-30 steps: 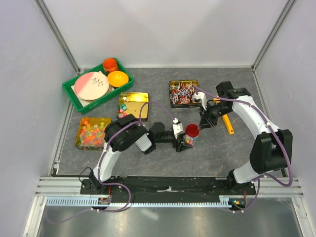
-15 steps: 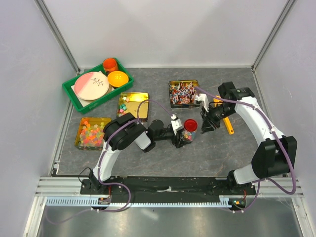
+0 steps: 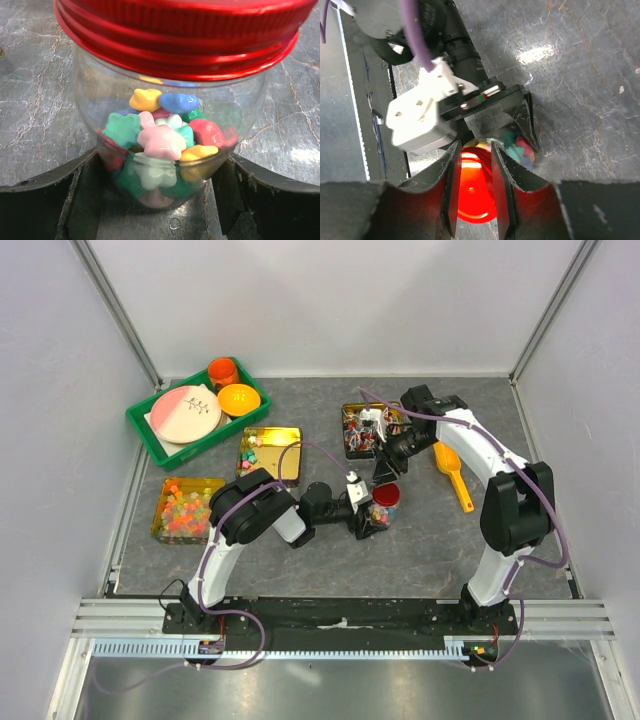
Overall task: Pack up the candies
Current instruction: Screw the bottle lid onto the packing bottle.
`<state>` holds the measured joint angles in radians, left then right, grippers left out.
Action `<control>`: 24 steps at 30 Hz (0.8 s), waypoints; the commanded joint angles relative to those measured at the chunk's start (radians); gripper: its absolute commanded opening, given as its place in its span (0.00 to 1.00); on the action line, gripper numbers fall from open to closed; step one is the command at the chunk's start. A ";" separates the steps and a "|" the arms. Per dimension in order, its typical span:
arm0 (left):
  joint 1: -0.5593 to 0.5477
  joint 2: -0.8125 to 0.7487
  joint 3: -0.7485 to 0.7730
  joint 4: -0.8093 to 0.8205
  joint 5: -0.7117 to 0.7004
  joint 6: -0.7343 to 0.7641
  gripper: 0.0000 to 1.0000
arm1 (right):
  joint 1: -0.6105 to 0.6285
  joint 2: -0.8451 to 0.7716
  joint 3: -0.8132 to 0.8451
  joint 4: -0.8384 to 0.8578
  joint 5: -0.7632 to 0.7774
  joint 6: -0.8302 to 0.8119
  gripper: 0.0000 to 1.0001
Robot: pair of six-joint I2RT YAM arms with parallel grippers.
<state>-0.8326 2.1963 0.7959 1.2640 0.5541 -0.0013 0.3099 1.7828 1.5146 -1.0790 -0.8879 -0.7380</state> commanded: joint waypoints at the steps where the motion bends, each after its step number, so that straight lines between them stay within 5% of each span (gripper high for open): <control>1: 0.001 0.002 0.017 -0.031 -0.019 -0.011 0.01 | -0.002 0.027 0.042 -0.021 -0.042 -0.038 0.37; 12: 0.001 0.002 0.019 -0.035 -0.022 -0.011 0.01 | -0.017 0.017 0.007 -0.032 0.020 -0.066 0.29; 24: 0.001 -0.001 0.017 -0.032 -0.025 -0.012 0.01 | -0.101 -0.003 -0.022 -0.081 0.003 -0.107 0.33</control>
<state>-0.8333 2.1963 0.8074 1.2591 0.5510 -0.0013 0.2306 1.8072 1.5116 -1.1004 -0.8906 -0.7845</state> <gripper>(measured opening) 0.801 0.324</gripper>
